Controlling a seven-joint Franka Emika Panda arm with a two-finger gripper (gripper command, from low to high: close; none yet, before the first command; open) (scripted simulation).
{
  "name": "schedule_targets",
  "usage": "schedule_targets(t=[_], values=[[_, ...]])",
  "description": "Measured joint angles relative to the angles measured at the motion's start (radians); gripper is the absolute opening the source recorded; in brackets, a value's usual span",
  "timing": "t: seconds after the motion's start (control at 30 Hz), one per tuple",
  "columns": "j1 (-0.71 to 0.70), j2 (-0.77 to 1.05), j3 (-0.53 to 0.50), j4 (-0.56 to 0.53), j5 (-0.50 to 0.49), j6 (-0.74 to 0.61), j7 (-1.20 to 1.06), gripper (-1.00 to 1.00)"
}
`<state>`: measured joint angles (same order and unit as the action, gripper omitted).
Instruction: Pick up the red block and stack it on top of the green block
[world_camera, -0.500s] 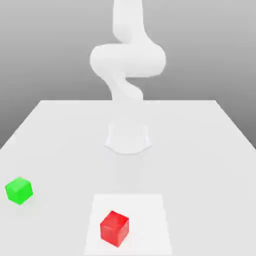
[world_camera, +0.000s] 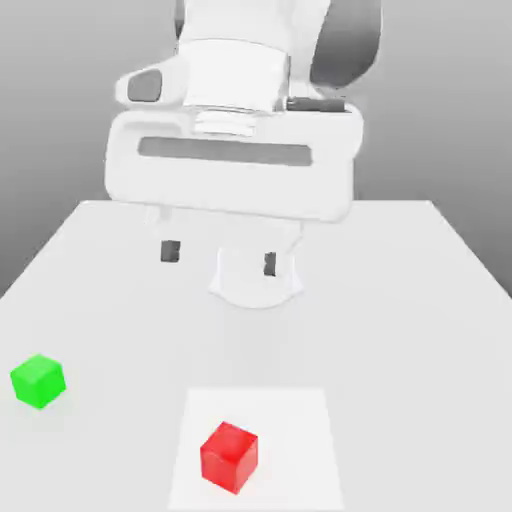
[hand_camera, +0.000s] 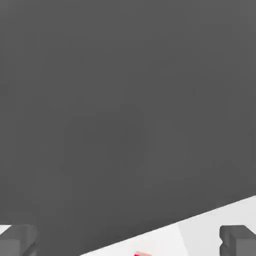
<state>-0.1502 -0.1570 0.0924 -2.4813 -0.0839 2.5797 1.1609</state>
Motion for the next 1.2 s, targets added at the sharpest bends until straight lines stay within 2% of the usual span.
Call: schedule_targets(t=[0.27, 0.43, 0.47, 0.7, 0.9, 1.03, 1.2], values=[[-0.016, 0.285, -0.002, -0.080, 0.040, 0.132, 0.104, 0.00], [0.004, 0.465, -0.029, -0.064, 0.017, 0.274, 0.135, 0.00], [0.008, 0.491, -0.034, -0.061, 0.012, 0.295, 0.138, -1.00], [0.008, 0.492, -0.034, -0.060, 0.011, 0.298, 0.140, -1.00], [-0.023, 0.312, -0.028, -0.089, 0.053, 0.146, 0.097, -1.00], [-0.150, 0.262, -0.134, -0.104, 0.068, 0.109, 0.012, -1.00], [-0.404, 0.201, -0.263, -0.121, 0.085, 0.066, -0.111, -1.00]])
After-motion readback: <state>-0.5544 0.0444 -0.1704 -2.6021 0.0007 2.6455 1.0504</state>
